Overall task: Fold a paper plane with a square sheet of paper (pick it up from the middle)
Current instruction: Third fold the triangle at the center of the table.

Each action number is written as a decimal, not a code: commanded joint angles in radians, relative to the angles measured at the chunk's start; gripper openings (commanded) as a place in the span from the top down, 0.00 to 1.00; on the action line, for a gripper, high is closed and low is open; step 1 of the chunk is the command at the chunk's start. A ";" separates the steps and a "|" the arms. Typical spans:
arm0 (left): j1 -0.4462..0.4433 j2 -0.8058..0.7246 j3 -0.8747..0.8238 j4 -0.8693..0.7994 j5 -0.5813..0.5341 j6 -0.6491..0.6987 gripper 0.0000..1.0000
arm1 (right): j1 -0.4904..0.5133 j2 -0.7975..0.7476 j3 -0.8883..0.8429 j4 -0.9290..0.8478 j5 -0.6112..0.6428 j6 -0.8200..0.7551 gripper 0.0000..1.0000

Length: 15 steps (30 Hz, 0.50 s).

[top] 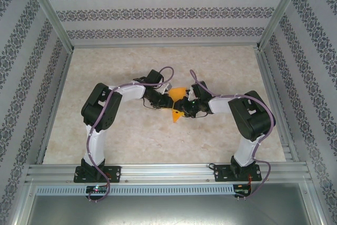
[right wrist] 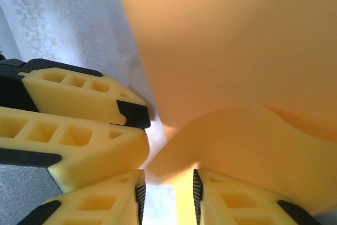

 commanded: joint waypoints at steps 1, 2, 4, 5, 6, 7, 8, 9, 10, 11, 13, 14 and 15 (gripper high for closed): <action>0.001 -0.045 -0.022 0.027 -0.003 -0.016 0.70 | -0.005 0.021 -0.011 -0.042 0.063 -0.022 0.64; 0.004 -0.056 -0.026 0.026 -0.008 -0.018 0.68 | -0.005 0.020 -0.015 -0.038 0.062 -0.020 0.64; 0.012 -0.078 -0.037 0.028 -0.018 -0.023 0.65 | -0.004 0.021 -0.016 -0.035 0.061 -0.019 0.63; 0.018 -0.089 -0.046 0.034 -0.019 -0.029 0.65 | -0.005 0.018 -0.018 -0.032 0.062 -0.020 0.63; 0.022 -0.099 -0.054 0.043 -0.016 -0.033 0.64 | -0.004 0.017 -0.020 -0.031 0.061 -0.017 0.62; 0.025 -0.108 -0.059 0.048 -0.015 -0.037 0.63 | -0.004 0.015 -0.021 -0.032 0.062 -0.017 0.62; 0.029 -0.113 -0.063 0.049 -0.014 -0.039 0.63 | -0.005 0.013 -0.021 -0.030 0.061 -0.016 0.62; 0.029 -0.117 -0.064 0.051 -0.010 -0.043 0.62 | -0.004 0.012 -0.022 -0.030 0.062 -0.016 0.62; 0.030 -0.118 -0.066 0.056 -0.005 -0.046 0.61 | -0.005 0.010 -0.024 -0.030 0.061 -0.017 0.62; 0.033 -0.119 -0.068 0.062 0.000 -0.055 0.60 | -0.005 0.009 -0.023 -0.030 0.060 -0.017 0.62; 0.040 -0.127 -0.079 0.085 -0.005 -0.076 0.59 | -0.005 0.008 -0.024 -0.026 0.056 -0.016 0.62; 0.044 -0.132 -0.085 0.097 -0.012 -0.084 0.58 | -0.005 0.006 -0.026 -0.025 0.057 -0.016 0.62; 0.048 -0.131 -0.085 0.108 -0.009 -0.088 0.58 | -0.005 0.006 -0.027 -0.025 0.057 -0.016 0.64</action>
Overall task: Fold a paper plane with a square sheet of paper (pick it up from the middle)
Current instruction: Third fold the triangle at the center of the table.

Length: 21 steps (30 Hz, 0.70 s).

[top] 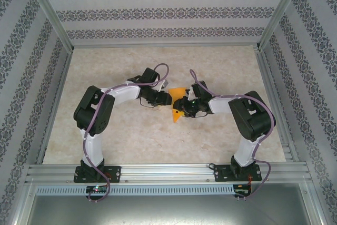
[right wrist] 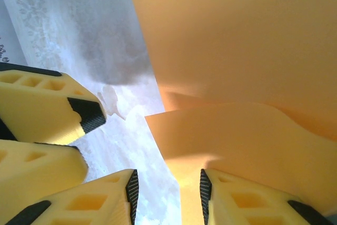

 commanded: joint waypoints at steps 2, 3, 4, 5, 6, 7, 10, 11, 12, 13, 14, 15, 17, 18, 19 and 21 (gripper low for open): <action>0.021 -0.020 -0.006 0.060 0.030 -0.037 0.59 | -0.005 0.009 -0.027 -0.034 0.056 -0.015 0.66; 0.020 -0.013 0.001 0.060 0.050 -0.038 0.59 | -0.004 0.008 -0.027 -0.035 0.056 -0.016 0.69; 0.020 -0.007 0.006 0.060 0.062 -0.040 0.60 | -0.004 0.008 -0.027 -0.039 0.056 -0.019 0.71; 0.020 0.001 0.011 0.060 0.067 -0.041 0.61 | -0.004 0.006 -0.027 -0.043 0.058 -0.021 0.73; 0.020 0.008 0.015 0.057 0.070 -0.038 0.63 | -0.004 0.006 -0.027 -0.047 0.060 -0.025 0.75; 0.020 0.013 0.020 0.054 0.075 -0.036 0.64 | -0.004 0.006 -0.028 -0.049 0.061 -0.027 0.76; 0.015 0.034 0.030 0.055 0.098 -0.033 0.68 | -0.004 0.005 -0.029 -0.051 0.064 -0.029 0.80; 0.013 0.044 0.037 0.053 0.105 -0.030 0.68 | -0.004 0.006 -0.028 -0.052 0.064 -0.031 0.81; 0.011 0.055 0.047 0.043 0.108 -0.025 0.70 | -0.005 0.005 -0.029 -0.054 0.063 -0.032 0.82; 0.009 0.066 0.055 0.034 0.109 -0.020 0.70 | -0.004 0.005 -0.028 -0.057 0.064 -0.034 0.82; 0.007 0.077 0.061 0.030 0.111 -0.019 0.71 | -0.006 0.003 -0.028 -0.058 0.066 -0.035 0.83; 0.006 0.086 0.067 0.028 0.115 -0.018 0.72 | -0.005 0.004 -0.027 -0.059 0.066 -0.036 0.84; 0.001 0.098 0.079 0.027 0.118 -0.016 0.73 | -0.005 0.004 -0.027 -0.062 0.067 -0.036 0.85; 0.000 0.104 0.086 0.023 0.117 -0.014 0.73 | -0.005 0.005 -0.025 -0.060 0.063 -0.037 0.86; -0.003 0.110 0.094 0.017 0.115 -0.010 0.74 | -0.005 0.005 -0.026 -0.060 0.063 -0.037 0.87; -0.009 0.126 0.113 -0.005 0.107 0.005 0.74 | -0.005 0.006 -0.025 -0.062 0.064 -0.039 0.87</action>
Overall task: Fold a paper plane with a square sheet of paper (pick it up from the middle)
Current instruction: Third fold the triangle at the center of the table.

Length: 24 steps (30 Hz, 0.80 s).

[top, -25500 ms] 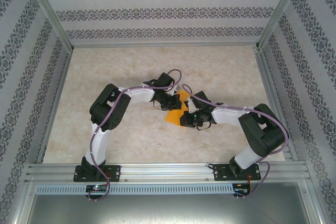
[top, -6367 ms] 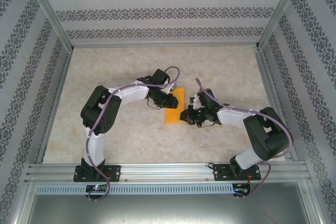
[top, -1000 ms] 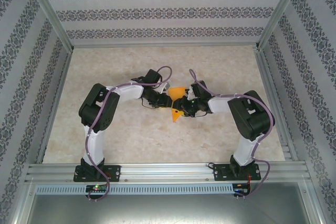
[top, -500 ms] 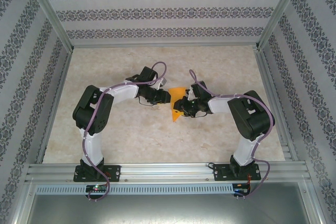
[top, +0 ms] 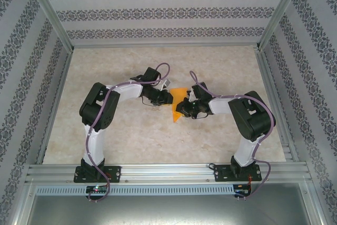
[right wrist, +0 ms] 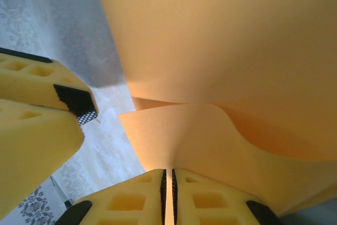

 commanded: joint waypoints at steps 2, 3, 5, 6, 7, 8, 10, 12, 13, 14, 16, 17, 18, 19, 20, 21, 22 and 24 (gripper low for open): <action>-0.017 0.034 0.056 -0.044 0.006 0.041 0.76 | -0.005 0.006 -0.011 -0.040 0.021 -0.022 0.88; -0.019 0.038 0.060 -0.043 0.004 0.041 0.77 | -0.006 0.007 -0.011 -0.040 0.020 -0.023 0.89; -0.022 0.044 0.067 -0.045 0.004 0.042 0.78 | -0.006 0.009 -0.010 -0.040 0.019 -0.024 0.89; -0.025 0.048 0.071 -0.046 0.001 0.046 0.79 | -0.007 0.009 -0.011 -0.041 0.019 -0.024 0.89; -0.027 0.050 0.075 -0.051 -0.001 0.049 0.79 | -0.007 0.009 -0.011 -0.040 0.019 -0.025 0.90; -0.030 0.055 0.080 -0.057 -0.003 0.054 0.80 | -0.006 0.009 -0.012 -0.040 0.019 -0.026 0.90; -0.035 0.062 0.086 -0.066 -0.002 0.064 0.81 | -0.007 0.009 -0.012 -0.042 0.020 -0.028 0.91; -0.040 0.067 0.088 -0.073 -0.005 0.071 0.81 | -0.007 0.009 -0.012 -0.041 0.018 -0.030 0.92; -0.043 0.071 0.090 -0.079 -0.006 0.077 0.81 | -0.007 0.009 -0.014 -0.043 0.018 -0.030 0.91; -0.044 0.072 0.089 -0.082 -0.008 0.080 0.81 | -0.009 0.009 -0.012 -0.044 0.019 -0.030 0.92; -0.045 0.078 0.088 -0.088 -0.011 0.085 0.81 | -0.009 0.007 -0.013 -0.045 0.018 -0.032 0.92; -0.045 0.080 0.088 -0.089 -0.014 0.090 0.81 | -0.009 0.006 -0.013 -0.045 0.018 -0.033 0.92; -0.047 0.082 0.088 -0.094 -0.018 0.094 0.81 | -0.009 0.006 -0.011 -0.047 0.019 -0.035 0.92; -0.047 0.085 0.090 -0.098 -0.022 0.097 0.81 | -0.009 0.006 -0.012 -0.047 0.018 -0.033 0.93; -0.047 0.088 0.092 -0.102 -0.026 0.099 0.81 | -0.009 0.006 -0.011 -0.048 0.016 -0.035 0.93; -0.047 0.091 0.094 -0.105 -0.031 0.102 0.81 | -0.009 0.006 -0.009 -0.050 0.016 -0.035 0.93; -0.047 0.092 0.093 -0.107 -0.038 0.106 0.81 | -0.010 0.005 -0.010 -0.051 0.018 -0.037 0.93; -0.049 0.094 0.098 -0.116 -0.052 0.117 0.81 | -0.010 0.005 -0.008 -0.052 0.016 -0.037 0.93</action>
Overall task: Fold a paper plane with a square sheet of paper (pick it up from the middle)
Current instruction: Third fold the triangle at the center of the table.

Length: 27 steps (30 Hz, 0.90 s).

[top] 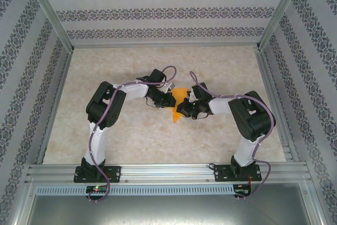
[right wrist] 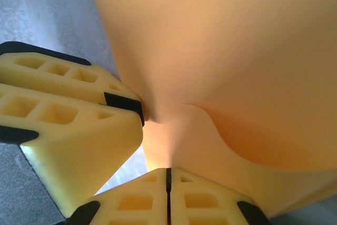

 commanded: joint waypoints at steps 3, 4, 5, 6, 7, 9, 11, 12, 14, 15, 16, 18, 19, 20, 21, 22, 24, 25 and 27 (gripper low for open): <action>-0.014 0.029 0.032 -0.056 -0.048 0.059 0.81 | -0.009 0.005 -0.006 -0.037 0.011 -0.029 0.93; -0.016 0.033 0.035 -0.059 -0.054 0.064 0.81 | -0.010 0.003 -0.004 -0.037 0.009 -0.029 0.93; -0.018 0.038 0.038 -0.063 -0.059 0.071 0.81 | -0.011 0.003 -0.002 -0.036 0.009 -0.029 0.93; -0.019 0.045 0.042 -0.069 -0.063 0.076 0.81 | -0.009 0.003 -0.001 -0.036 0.008 -0.029 0.93; -0.021 0.050 0.046 -0.076 -0.074 0.082 0.81 | -0.010 0.001 0.000 -0.036 0.006 -0.031 0.93; -0.024 0.058 0.051 -0.082 -0.085 0.089 0.81 | -0.010 -0.001 -0.001 -0.038 0.005 -0.033 0.93; -0.027 0.064 0.052 -0.088 -0.095 0.096 0.81 | -0.010 -0.005 -0.002 -0.038 0.005 -0.034 0.92; -0.028 0.068 0.054 -0.097 -0.105 0.100 0.81 | -0.010 -0.007 -0.002 -0.038 0.004 -0.033 0.92; -0.031 0.072 0.057 -0.108 -0.124 0.109 0.81 | -0.010 -0.014 -0.001 -0.036 0.001 -0.034 0.91; -0.033 0.074 0.057 -0.111 -0.132 0.112 0.81 | -0.010 -0.018 0.000 -0.038 0.003 -0.035 0.90; -0.036 0.078 0.059 -0.122 -0.151 0.118 0.81 | -0.010 -0.022 0.000 -0.038 0.003 -0.035 0.89; -0.040 0.087 0.065 -0.139 -0.177 0.132 0.81 | -0.010 -0.028 0.000 -0.034 0.000 -0.034 0.87; -0.041 0.091 0.065 -0.142 -0.187 0.136 0.81 | -0.011 -0.033 -0.005 -0.023 -0.005 -0.028 0.86; -0.042 0.094 0.064 -0.143 -0.194 0.138 0.81 | -0.011 -0.039 -0.008 -0.009 -0.009 -0.020 0.86; -0.044 0.097 0.062 -0.146 -0.202 0.139 0.81 | -0.012 -0.046 -0.012 0.006 -0.012 -0.011 0.86; -0.045 0.102 0.064 -0.149 -0.210 0.143 0.81 | -0.012 -0.055 -0.015 0.016 -0.012 -0.008 0.86; -0.048 0.104 0.061 -0.150 -0.221 0.146 0.81 | -0.016 -0.073 -0.018 0.024 -0.007 -0.004 0.86; -0.050 0.105 0.058 -0.149 -0.229 0.149 0.81 | -0.020 -0.082 -0.019 0.028 -0.006 -0.002 0.86; -0.051 0.105 0.052 -0.146 -0.233 0.152 0.81 | -0.028 -0.094 -0.019 0.026 0.004 -0.003 0.87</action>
